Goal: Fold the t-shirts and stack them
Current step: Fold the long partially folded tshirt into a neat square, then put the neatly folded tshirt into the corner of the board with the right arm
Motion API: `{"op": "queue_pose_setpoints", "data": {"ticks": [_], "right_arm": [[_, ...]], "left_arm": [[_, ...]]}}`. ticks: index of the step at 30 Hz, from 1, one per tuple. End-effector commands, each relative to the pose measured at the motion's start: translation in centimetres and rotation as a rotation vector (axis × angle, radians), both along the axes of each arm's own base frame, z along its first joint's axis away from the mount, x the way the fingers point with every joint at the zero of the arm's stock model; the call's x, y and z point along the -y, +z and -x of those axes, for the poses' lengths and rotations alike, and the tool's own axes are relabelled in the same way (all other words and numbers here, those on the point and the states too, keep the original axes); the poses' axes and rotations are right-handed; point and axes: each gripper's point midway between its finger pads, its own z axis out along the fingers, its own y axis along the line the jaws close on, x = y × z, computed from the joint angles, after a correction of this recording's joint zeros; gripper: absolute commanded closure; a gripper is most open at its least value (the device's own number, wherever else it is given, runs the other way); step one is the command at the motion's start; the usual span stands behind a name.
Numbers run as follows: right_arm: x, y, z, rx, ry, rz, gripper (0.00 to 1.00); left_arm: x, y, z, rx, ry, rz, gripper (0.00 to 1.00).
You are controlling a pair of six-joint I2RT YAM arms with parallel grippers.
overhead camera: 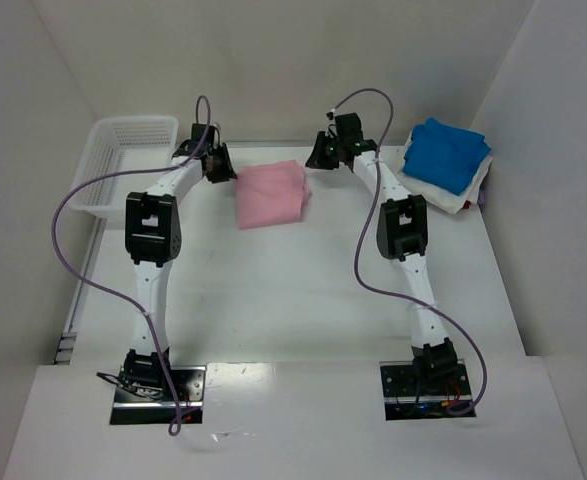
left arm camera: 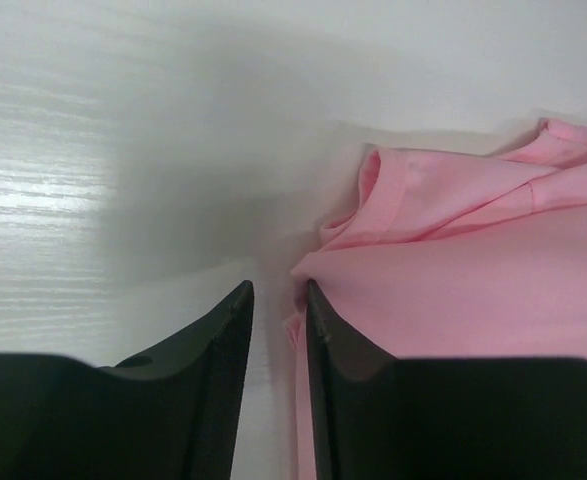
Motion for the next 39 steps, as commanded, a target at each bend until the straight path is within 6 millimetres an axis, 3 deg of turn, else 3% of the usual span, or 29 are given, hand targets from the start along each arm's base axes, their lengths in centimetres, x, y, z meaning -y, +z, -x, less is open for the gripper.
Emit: {"op": "queue_pose_setpoints", "data": {"ticks": [1,5,7,11,14,20,29,34,39], "right_arm": [[1.3,6.4,-1.5,0.124,-0.024,-0.014,0.73],[1.1,7.1,-0.1,0.109,0.028,-0.005,0.55],[1.0,5.9,1.4,0.059,0.060,-0.006,0.43],[0.1,3.0,4.7,-0.043,0.134,-0.067,0.32],[-0.8,2.7,6.6,-0.078,0.171,-0.146,0.26],[-1.0,2.1,8.1,-0.106,0.186,-0.175,0.13],[-2.5,2.4,7.5,-0.087,0.149,-0.177,0.11],[-5.1,2.7,7.6,-0.081,0.155,-0.166,0.11],[-6.4,1.6,7.7,-0.094,0.150,-0.156,0.11]], "left_arm": [[1.2,2.9,-1.1,0.075,-0.071,0.026,0.59],[2.0,5.5,-0.2,0.102,-0.138,0.044,0.42],[2.2,6.7,0.6,0.115,-0.172,0.045,0.37],[2.6,7.8,3.0,0.105,-0.205,0.072,0.21],[2.9,8.4,4.7,0.102,-0.229,0.084,0.18],[2.9,8.8,7.3,0.082,-0.241,0.097,0.15],[2.7,8.5,9.6,0.063,-0.243,0.099,0.14],[2.6,8.5,10.3,0.058,-0.243,0.100,0.14],[2.5,9.1,10.9,0.067,-0.249,0.093,0.12]]}}
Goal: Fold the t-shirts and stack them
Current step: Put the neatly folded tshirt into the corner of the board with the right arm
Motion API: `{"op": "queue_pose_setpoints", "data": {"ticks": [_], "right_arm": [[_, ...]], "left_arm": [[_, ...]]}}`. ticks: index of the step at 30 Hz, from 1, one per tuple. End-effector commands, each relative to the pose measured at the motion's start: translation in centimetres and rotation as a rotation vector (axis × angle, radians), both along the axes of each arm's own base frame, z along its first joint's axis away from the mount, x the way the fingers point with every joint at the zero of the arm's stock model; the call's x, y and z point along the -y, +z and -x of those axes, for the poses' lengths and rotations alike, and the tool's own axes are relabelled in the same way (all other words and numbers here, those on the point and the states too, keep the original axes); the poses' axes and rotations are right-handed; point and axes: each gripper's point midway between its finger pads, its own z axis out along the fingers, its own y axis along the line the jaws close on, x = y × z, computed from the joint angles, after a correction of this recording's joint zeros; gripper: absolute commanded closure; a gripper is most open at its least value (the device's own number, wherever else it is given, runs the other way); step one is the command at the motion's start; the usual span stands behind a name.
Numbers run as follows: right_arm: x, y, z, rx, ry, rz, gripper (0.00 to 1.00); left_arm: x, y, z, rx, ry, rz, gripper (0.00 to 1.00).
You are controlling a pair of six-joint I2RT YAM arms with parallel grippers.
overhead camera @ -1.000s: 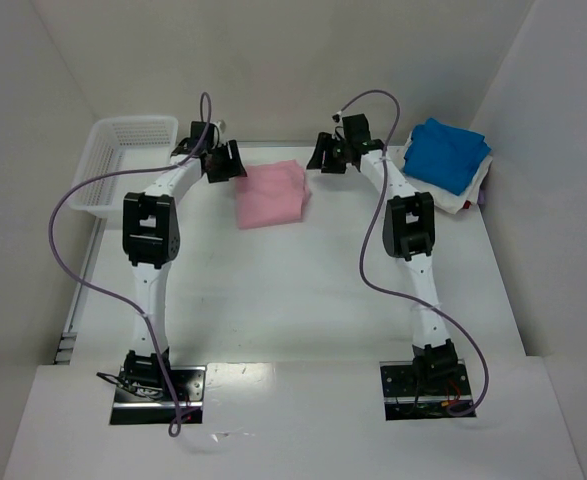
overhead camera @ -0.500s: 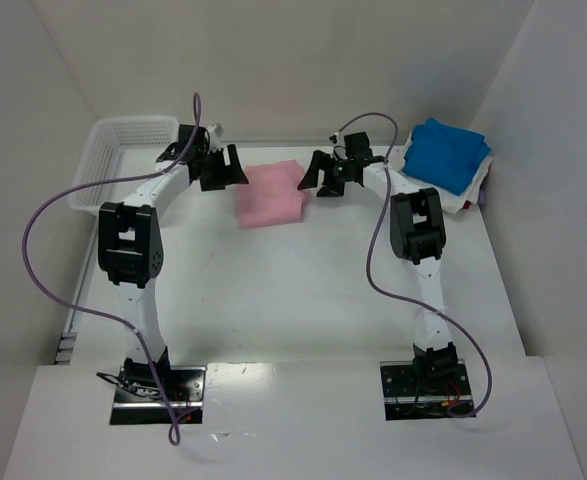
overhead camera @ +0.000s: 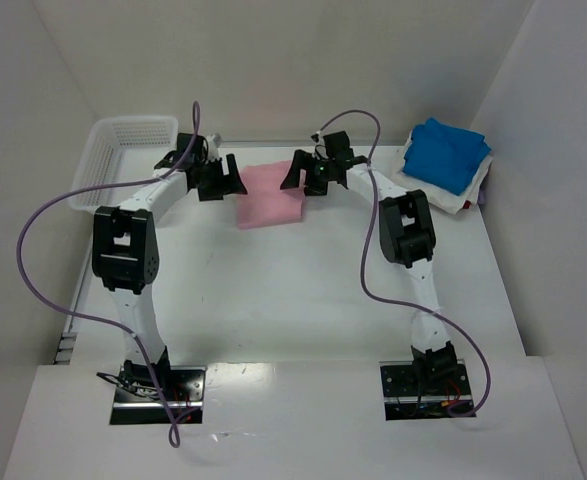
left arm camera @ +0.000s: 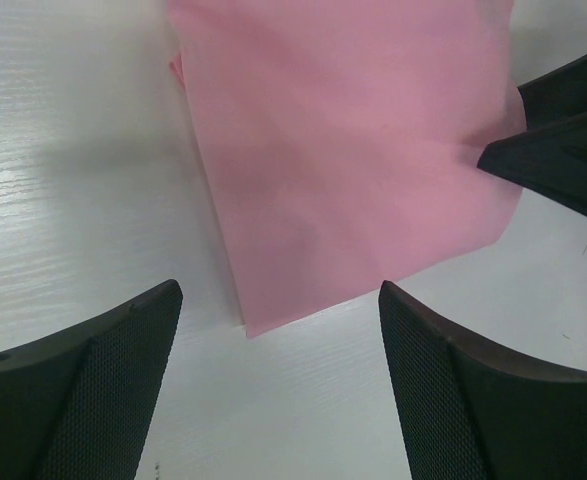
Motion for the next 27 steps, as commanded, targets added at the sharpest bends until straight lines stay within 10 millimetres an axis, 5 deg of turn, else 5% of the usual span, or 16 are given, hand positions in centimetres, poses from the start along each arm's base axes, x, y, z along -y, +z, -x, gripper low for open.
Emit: {"op": "queue_pose_setpoints", "data": {"ticks": [1,11,27], "right_arm": [[-1.3,2.4,-1.2,0.068,-0.019,-0.017,0.11],[-1.2,1.4,-2.4,0.068,-0.086,0.015,0.10],[-3.4,-0.9,-2.0,0.040,-0.106,0.135,0.27]], "left_arm": [[0.3,3.6,0.0,0.105,-0.040,0.002,0.12],[0.2,3.4,0.7,0.106,-0.080,-0.022,0.12],[-1.1,5.0,2.9,0.123,-0.095,0.006,0.12]]}}
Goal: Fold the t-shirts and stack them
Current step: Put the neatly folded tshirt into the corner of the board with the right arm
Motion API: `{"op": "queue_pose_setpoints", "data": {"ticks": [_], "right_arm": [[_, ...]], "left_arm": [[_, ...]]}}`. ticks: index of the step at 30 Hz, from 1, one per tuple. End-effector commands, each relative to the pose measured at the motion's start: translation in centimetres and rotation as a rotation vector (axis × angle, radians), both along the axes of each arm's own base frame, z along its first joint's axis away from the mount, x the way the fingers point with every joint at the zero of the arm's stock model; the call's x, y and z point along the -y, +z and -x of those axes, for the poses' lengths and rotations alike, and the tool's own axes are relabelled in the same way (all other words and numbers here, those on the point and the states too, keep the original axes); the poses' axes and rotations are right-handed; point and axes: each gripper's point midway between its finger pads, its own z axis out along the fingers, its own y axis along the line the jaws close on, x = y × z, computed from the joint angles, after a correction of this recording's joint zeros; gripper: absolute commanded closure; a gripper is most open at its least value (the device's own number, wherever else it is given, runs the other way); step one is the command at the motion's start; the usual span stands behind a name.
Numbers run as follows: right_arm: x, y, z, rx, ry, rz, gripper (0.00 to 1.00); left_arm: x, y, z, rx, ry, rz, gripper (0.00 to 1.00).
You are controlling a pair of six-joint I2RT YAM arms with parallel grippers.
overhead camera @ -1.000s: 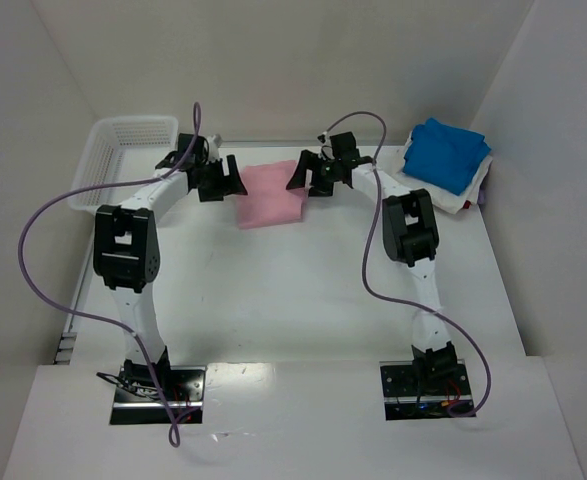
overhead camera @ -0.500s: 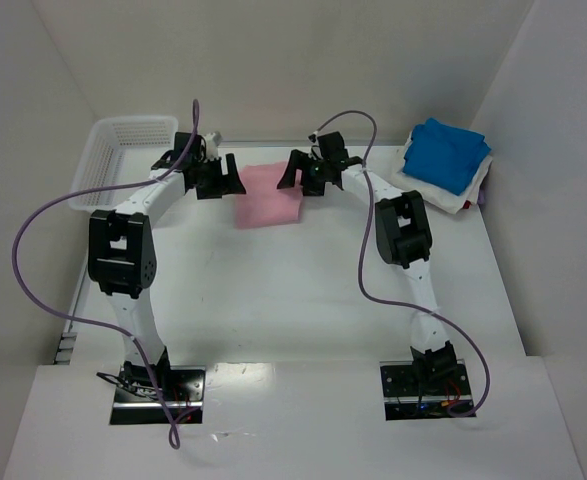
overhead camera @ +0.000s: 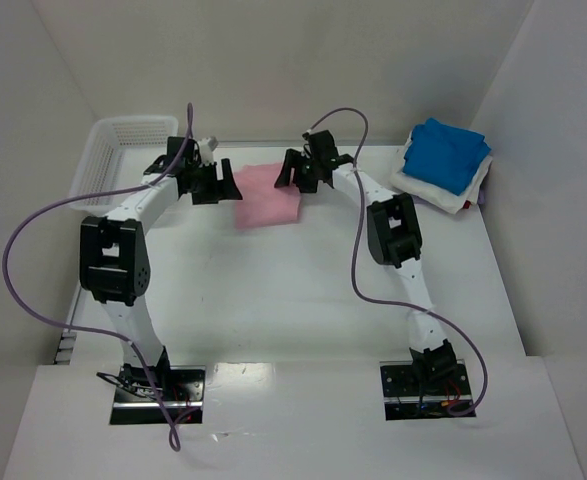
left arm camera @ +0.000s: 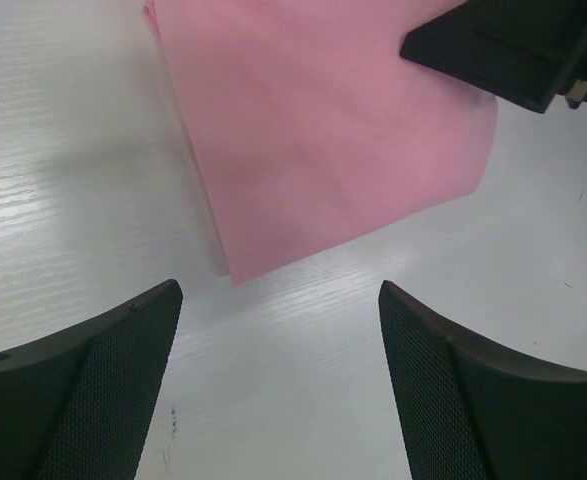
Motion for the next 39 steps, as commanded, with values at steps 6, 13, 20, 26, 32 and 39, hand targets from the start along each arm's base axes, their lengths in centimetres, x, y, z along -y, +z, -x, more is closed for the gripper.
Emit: {"op": "queue_pose_setpoints", "data": {"ticks": [6,13,20,26,32,39], "right_arm": [[-0.9,-1.7,0.8,-0.011,0.000,0.123,0.60],[0.9,-1.7,0.2,0.004,-0.056,0.218,1.00],[4.1,3.1,-2.8,0.108,-0.131,0.263,1.00],[8.7,7.5,-5.1,0.184,-0.199,0.290,1.00],[14.3,11.6,-6.9,0.249,-0.273,0.324,1.00],[21.0,14.5,-7.8,0.287,-0.351,0.381,1.00]], "left_arm": [[-1.7,3.9,0.6,0.101,-0.019,0.026,0.12],[-2.4,4.3,1.1,0.105,-0.011,0.038,0.12],[-3.1,5.0,1.3,0.119,-0.001,0.047,0.12],[-3.3,5.5,1.4,0.133,-0.008,0.051,0.12],[-3.3,5.5,1.4,0.133,-0.008,0.051,0.12],[-3.3,5.2,1.3,0.127,-0.008,0.051,0.12]]}}
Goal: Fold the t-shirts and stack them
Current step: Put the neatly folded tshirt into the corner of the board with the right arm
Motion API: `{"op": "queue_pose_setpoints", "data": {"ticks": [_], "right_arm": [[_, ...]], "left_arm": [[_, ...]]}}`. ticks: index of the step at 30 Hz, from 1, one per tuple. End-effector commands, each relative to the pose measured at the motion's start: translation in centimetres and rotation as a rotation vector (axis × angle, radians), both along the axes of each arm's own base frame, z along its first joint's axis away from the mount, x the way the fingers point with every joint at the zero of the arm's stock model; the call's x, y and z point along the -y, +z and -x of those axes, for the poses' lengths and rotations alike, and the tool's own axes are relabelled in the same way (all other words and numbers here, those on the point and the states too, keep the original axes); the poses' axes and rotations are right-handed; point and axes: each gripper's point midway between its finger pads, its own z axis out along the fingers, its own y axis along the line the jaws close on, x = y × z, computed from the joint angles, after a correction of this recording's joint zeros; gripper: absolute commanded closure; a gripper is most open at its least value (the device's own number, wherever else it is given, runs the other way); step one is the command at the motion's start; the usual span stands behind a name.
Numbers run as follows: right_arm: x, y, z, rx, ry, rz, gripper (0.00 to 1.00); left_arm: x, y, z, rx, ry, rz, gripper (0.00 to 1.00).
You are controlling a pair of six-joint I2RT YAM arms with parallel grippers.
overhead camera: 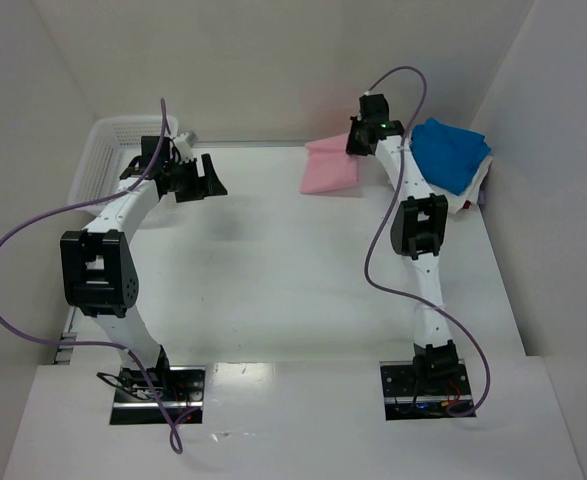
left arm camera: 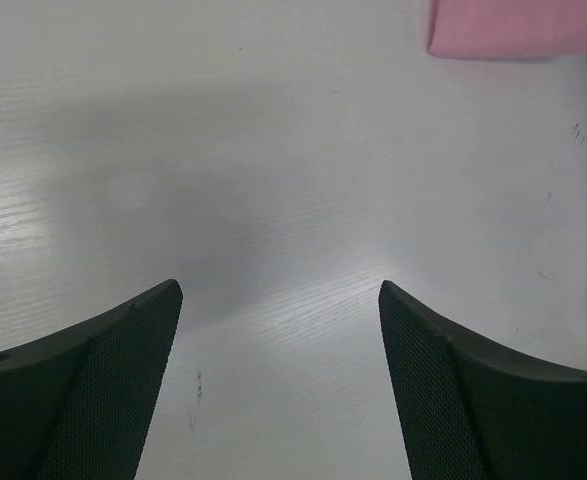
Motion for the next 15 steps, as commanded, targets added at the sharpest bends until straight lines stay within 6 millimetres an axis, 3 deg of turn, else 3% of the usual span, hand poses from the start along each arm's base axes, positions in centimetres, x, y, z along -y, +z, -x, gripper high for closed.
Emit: {"op": "queue_pose_setpoints", "data": {"ticks": [1,6,15], "right_arm": [[3.2,8.8,-0.2,0.149,-0.027,0.032,1.00],[7.6,11.1,-0.5,0.189,-0.071,0.048,1.00],[12.6,15.9,0.5,0.262,-0.138,0.070,1.00]], "left_arm": [[0.1,2.2,-0.1,0.072,-0.031,0.002,0.12],[0.1,2.0,-0.1,0.059,-0.026,0.008,0.12],[0.5,1.5,-0.3,0.041,-0.028,0.035,0.13]]}}
